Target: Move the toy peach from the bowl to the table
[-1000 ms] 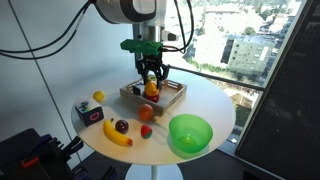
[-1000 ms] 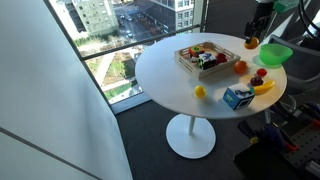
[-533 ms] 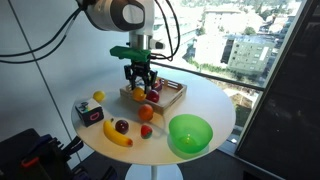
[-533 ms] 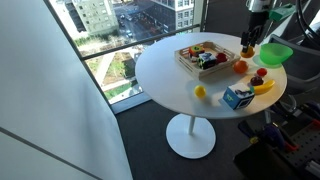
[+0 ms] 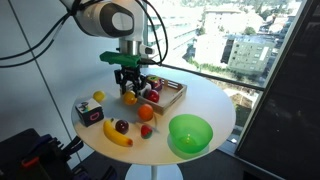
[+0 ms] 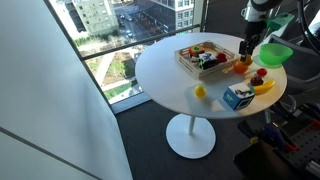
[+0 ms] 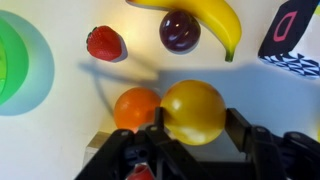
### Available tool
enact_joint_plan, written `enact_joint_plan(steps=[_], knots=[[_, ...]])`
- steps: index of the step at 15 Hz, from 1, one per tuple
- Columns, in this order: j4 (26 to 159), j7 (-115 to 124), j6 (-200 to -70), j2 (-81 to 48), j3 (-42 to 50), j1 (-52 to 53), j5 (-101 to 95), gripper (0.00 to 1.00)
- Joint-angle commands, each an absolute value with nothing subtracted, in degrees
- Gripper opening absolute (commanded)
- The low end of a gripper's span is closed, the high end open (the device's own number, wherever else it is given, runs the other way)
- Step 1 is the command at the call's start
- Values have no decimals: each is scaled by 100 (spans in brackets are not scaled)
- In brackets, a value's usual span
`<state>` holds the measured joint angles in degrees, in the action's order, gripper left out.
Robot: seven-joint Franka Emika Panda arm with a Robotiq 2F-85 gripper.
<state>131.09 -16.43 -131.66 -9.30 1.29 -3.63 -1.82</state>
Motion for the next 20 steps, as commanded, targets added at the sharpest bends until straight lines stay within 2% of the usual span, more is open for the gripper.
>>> enact_joint_plan(steps=[1, 20], knots=[[13383, -1577, -13416, -751, 108, -297, -306, 38], [13483, -942, -14403, -1484, 177, -212, -648, 38]])
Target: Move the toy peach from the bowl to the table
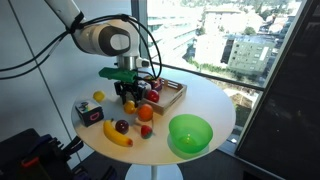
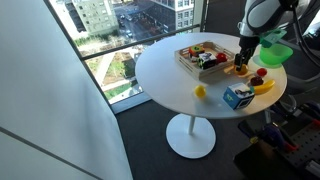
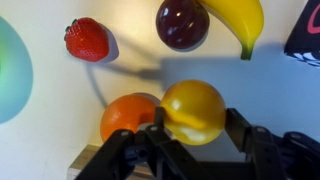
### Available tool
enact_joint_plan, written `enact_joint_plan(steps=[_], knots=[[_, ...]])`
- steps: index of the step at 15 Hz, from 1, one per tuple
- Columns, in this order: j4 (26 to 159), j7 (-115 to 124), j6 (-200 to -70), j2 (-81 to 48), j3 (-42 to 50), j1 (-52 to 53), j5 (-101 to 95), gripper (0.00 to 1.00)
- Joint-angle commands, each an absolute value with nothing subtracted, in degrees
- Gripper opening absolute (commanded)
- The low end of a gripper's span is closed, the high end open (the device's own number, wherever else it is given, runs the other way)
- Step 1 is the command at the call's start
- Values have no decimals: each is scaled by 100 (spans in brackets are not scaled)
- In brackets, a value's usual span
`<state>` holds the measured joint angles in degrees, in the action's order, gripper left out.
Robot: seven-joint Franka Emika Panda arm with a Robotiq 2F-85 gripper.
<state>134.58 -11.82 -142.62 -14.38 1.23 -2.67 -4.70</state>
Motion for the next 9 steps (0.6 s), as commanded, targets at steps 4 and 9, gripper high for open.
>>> enact_joint_plan(steps=[4, 9], knots=[[13539, -720, -14507, -1530, 185, -178, -650, 38], [13570, -519, -14592, -1600, 194, -131, -663, 38]])
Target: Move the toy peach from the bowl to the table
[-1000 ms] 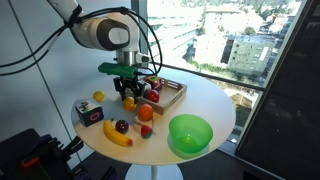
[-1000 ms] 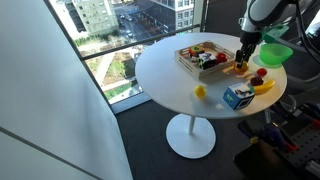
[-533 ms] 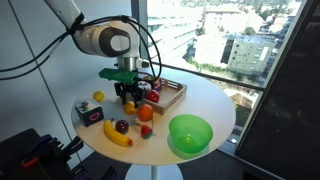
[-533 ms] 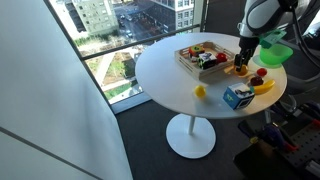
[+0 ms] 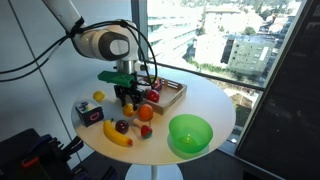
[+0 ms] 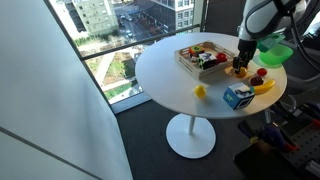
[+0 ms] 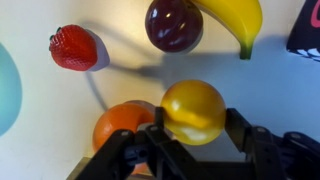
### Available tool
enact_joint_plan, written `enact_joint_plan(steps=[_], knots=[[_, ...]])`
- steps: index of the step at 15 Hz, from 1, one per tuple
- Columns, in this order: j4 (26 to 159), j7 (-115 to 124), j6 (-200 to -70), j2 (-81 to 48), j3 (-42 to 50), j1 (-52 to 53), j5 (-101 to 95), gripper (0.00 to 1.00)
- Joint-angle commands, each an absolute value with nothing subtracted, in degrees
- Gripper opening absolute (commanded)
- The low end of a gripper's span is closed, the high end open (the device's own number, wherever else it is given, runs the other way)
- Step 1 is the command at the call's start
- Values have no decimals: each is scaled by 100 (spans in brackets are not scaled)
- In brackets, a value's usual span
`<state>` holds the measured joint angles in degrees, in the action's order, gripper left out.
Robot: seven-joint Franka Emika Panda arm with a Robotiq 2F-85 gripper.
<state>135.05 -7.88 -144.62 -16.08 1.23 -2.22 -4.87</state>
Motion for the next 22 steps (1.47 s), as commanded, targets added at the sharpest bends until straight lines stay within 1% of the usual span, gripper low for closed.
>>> enact_joint_plan(steps=[1, 3, 4, 5, 6, 16, 22], knots=[[13572, -502, -14604, -1609, 197, -125, -667, 59], [13568, -454, -14607, -1626, 203, -113, -676, 88], [13566, -435, -14604, -1632, 204, -108, -678, 90], [13567, -431, -14602, -1633, 204, -107, -680, 97], [13567, -426, -14597, -1627, 204, -107, -678, 100], [13530, -644, -14363, -1225, 176, -218, -483, 100], [13441, -676, -13902, -814, 175, -251, -383, 100]])
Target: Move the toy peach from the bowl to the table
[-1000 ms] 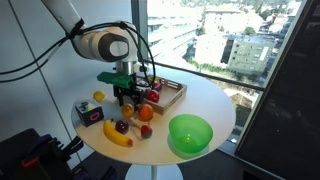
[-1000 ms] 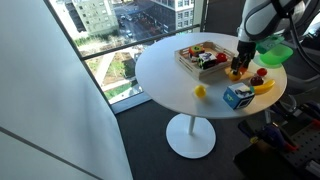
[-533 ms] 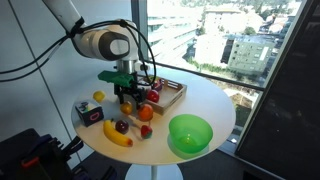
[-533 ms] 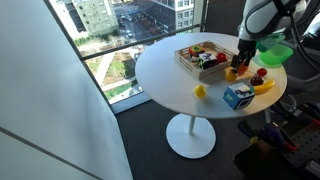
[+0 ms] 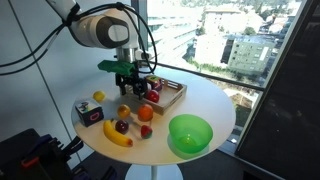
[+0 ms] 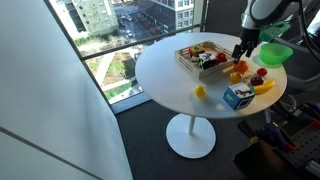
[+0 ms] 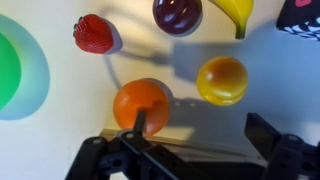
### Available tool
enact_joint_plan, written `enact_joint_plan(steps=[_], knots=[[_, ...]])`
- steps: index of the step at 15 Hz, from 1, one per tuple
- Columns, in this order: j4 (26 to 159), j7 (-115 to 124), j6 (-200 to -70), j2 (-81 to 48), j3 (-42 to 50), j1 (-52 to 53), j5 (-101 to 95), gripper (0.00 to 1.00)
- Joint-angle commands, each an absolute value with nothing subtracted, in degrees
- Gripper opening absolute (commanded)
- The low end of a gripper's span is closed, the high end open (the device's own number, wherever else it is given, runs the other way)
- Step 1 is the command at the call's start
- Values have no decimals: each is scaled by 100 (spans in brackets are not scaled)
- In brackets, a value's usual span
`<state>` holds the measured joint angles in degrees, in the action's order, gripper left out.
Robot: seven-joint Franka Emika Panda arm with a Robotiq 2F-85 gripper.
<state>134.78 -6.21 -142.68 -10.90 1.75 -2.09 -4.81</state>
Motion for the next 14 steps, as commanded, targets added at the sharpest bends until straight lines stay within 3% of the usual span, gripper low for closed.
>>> enact_joint_plan(steps=[1, 14], knots=[[13424, -713, -13729, -727, 175, -261, -367, 100], [13233, -711, -11449, 413, 250, -252, -453, 100]])
